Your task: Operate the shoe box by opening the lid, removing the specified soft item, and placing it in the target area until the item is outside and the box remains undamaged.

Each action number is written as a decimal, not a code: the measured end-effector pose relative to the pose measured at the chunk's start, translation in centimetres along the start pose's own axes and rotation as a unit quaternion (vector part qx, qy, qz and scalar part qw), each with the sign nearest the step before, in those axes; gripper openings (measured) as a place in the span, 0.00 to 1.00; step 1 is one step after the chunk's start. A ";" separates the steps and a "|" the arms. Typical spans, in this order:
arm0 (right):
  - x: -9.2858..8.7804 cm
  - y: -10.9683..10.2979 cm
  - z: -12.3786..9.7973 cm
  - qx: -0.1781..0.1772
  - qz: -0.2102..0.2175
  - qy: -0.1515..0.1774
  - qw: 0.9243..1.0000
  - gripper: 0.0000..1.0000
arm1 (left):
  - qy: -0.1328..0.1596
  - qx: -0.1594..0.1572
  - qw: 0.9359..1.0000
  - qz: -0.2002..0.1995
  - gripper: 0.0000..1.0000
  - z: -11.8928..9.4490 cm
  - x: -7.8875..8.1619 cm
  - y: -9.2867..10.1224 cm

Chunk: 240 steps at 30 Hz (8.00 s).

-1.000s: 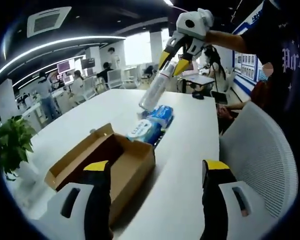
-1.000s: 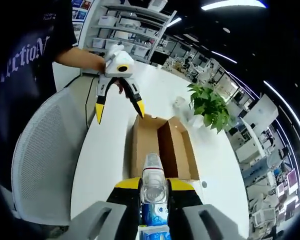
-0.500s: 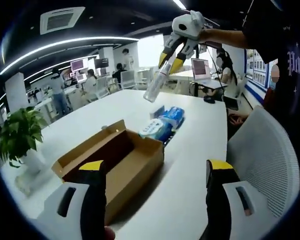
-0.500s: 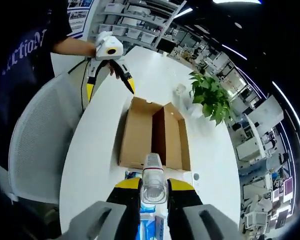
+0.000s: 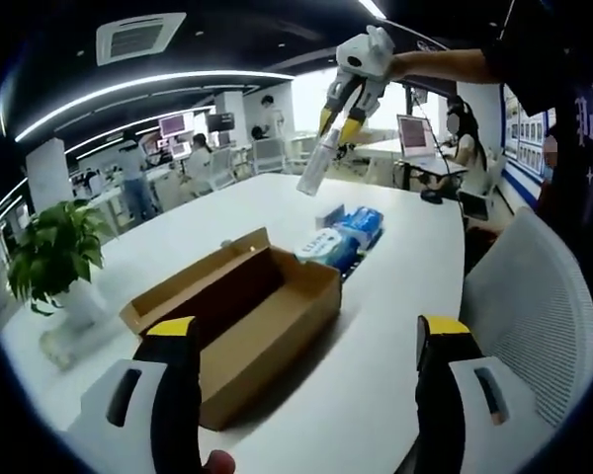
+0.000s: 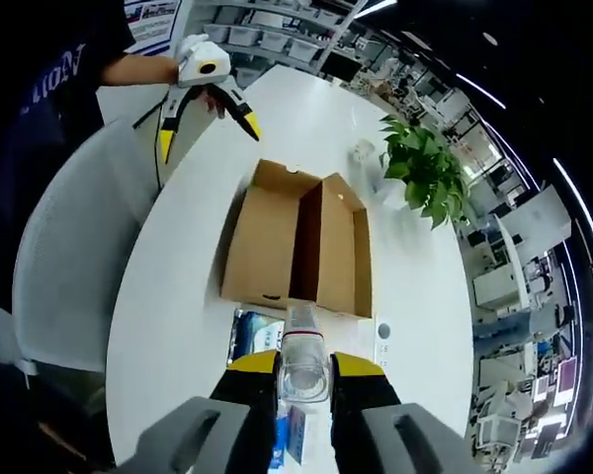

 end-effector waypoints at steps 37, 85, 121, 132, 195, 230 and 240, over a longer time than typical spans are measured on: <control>-2.6 7.9 10.4 0.031 0.019 -0.167 0.985 0.15 | -0.014 0.049 0.998 -0.044 0.98 -2.0 -2.0 -0.1; -5.0 6.4 17.9 0.050 0.050 -0.208 0.976 0.17 | -0.029 0.050 0.995 -0.078 0.91 -2.3 -4.1 0.0; -5.1 6.6 17.7 0.061 0.064 -0.203 0.975 0.16 | -0.039 0.050 0.994 -0.090 0.89 -2.2 -5.0 0.2; -5.2 6.5 17.7 0.073 0.072 -0.204 0.974 0.16 | -0.040 0.049 0.994 -0.091 0.88 -2.0 -5.0 0.1; -1.5 9.8 17.8 0.009 0.330 -0.026 0.944 0.40 | -0.160 0.240 0.921 -0.260 0.23 -0.2 -11.8 -7.2; -0.2 10.7 24.2 -0.052 0.501 -0.001 0.864 0.22 | -0.161 0.299 0.889 -0.308 0.02 1.6 -12.6 -6.5; -1.1 10.8 26.1 -0.051 0.563 0.002 0.825 0.18 | -0.164 0.294 0.886 -0.319 0.02 1.5 -12.7 -6.6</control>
Point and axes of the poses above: the point that each gripper's makers call its tool centre point, and the gripper's own axes: z roughly forward along the fingers, y roughly to its right, x roughly out of its top, the point moved 9 cm from there along -z, roughly backward along the fingers, and after that the axes turned 15 degrees about z, right-handed, at the moved point
